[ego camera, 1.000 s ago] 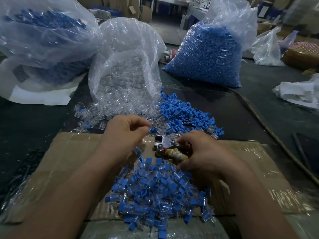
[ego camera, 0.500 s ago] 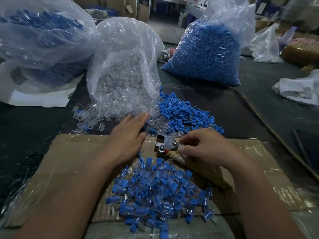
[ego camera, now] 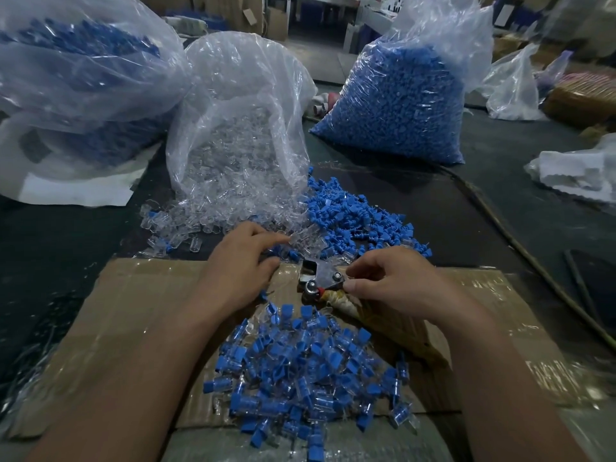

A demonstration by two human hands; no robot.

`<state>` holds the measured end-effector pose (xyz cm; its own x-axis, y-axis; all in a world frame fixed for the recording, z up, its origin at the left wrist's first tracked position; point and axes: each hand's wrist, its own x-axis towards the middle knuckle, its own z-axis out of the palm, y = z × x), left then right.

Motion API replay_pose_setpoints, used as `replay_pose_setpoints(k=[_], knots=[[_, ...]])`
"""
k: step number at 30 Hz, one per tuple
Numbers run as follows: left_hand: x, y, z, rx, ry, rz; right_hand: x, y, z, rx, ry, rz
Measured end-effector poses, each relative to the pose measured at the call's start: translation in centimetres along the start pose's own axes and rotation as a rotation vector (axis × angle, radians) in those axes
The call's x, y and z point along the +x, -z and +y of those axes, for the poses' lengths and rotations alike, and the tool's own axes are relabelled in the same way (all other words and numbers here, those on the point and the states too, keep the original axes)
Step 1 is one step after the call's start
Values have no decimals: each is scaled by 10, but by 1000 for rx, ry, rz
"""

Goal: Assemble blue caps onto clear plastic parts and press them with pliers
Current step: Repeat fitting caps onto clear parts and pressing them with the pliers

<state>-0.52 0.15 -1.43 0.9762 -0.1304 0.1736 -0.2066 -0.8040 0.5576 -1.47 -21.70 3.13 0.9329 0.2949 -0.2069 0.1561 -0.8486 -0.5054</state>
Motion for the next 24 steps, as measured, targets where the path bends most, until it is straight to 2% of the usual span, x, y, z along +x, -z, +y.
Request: replay_pose_setpoints(k=[9, 17, 24], knots=[[-2, 3, 5, -36, 31, 38, 0, 0, -1, -7, -1, 4], [-6, 7, 9, -143, 43, 184, 0, 0, 0, -4, 3, 1], [-7, 5, 3, -66, 53, 152, 0, -1, 1, 15, -6, -4]])
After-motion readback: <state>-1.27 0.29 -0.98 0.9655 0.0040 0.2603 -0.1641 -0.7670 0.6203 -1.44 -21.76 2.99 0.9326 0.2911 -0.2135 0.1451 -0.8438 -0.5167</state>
